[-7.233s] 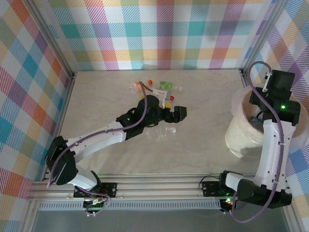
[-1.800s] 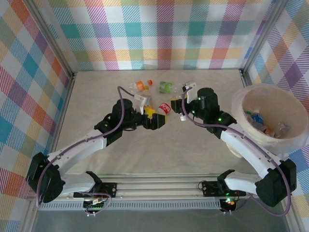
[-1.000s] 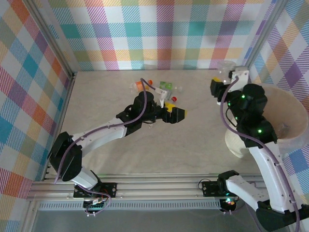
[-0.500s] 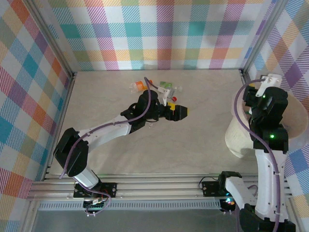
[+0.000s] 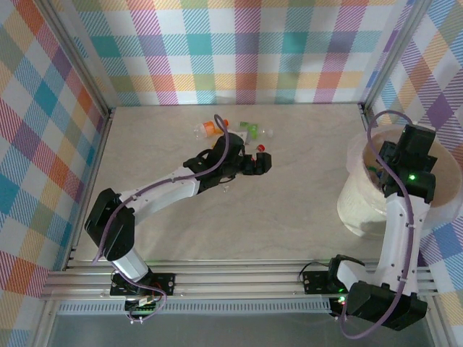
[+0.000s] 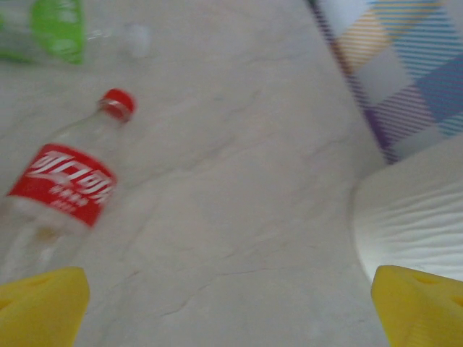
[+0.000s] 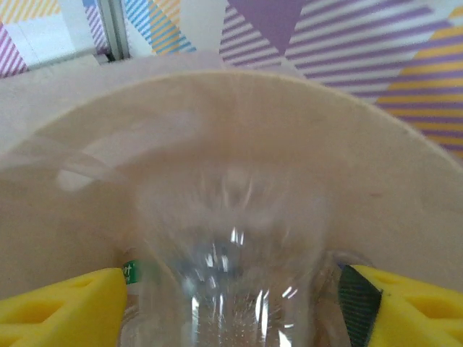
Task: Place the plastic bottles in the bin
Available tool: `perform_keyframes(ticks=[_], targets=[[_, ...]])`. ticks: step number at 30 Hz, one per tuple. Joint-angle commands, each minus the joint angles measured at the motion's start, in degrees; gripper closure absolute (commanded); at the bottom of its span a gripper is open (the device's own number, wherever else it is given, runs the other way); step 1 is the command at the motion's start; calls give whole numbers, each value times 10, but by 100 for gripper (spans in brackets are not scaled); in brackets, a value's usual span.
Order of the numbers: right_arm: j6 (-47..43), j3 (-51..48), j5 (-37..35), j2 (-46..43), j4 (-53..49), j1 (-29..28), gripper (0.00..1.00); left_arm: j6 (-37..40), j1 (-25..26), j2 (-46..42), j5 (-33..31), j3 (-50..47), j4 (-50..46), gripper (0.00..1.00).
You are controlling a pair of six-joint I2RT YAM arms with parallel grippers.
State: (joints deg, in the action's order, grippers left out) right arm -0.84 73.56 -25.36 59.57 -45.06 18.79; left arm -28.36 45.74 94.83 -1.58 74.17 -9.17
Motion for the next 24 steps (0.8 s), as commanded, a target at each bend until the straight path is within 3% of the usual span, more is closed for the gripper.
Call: perform_keyframes(ticks=[1, 7, 11, 17, 20, 24], targets=[[15, 28, -25, 12, -32, 4, 12, -16, 7, 8, -88, 22, -95, 0], [15, 44, 9, 19, -44, 4, 0, -18, 5, 11, -129, 22, -133, 0], [27, 53, 62, 13, -52, 4, 0, -23, -4, 19, -138, 23, -153, 0], [49, 60, 160, -15, -42, 0, 0, -3, -25, 36, -88, 23, -152, 0], [72, 54, 257, -35, -19, -9, 0, 29, -31, 53, -66, 35, -157, 0], [121, 24, 441, -59, 47, -31, 0, 83, -31, 80, -63, 64, -180, 0]])
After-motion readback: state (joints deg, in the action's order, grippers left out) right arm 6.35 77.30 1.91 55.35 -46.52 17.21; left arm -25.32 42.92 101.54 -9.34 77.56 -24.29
